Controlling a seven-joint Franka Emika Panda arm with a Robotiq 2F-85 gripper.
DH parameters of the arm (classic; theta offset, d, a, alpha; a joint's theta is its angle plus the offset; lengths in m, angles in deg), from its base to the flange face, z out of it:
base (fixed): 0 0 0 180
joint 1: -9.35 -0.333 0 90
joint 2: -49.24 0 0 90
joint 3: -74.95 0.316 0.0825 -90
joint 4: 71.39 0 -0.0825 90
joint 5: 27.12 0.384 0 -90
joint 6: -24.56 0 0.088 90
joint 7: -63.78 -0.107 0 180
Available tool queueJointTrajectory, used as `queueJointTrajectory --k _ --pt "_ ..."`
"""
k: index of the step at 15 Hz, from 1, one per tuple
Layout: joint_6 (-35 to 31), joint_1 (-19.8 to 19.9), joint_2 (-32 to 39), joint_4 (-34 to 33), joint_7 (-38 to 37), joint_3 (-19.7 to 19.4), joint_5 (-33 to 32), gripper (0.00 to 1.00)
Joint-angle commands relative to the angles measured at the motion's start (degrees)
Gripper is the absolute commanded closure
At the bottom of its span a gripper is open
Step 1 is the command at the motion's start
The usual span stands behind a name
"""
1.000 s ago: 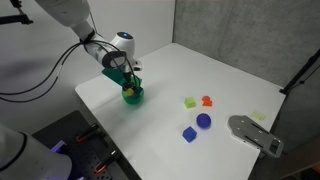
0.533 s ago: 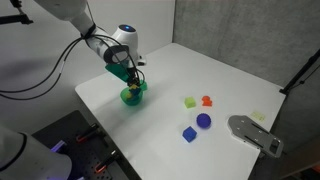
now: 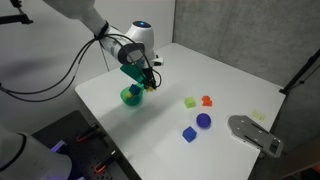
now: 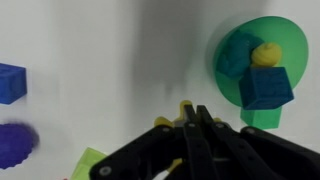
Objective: Pick up the top yellow toy from the green bowl and put it on the table, pick up the blue block from the green bowl and put it on the blue block on the table
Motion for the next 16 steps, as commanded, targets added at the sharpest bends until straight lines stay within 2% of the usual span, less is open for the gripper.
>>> queueJointTrajectory --k 1,4,5,7,10,14,15,16 --pt "3.5 0.9 1.4 -4.2 -5.4 -4.0 -6.2 0.96" --pt "5.7 1.7 2.2 -6.7 -8.0 -6.2 -9.0 0.96" --pt "6.6 2.0 2.4 -7.4 -8.3 -6.6 -9.1 0.68" --pt "7.7 2.3 2.7 -8.4 -8.6 -6.9 -9.0 0.61" --pt "9.2 2.5 2.6 -9.1 -8.3 -6.8 -8.6 0.37" --pt "13.4 2.7 2.5 -9.4 -5.2 -4.7 -6.2 0.06" --pt "15.0 2.7 2.5 -9.5 -4.0 -3.7 -5.2 0.01" --pt "16.1 2.6 2.5 -9.5 -3.0 -2.8 -4.2 0.00"
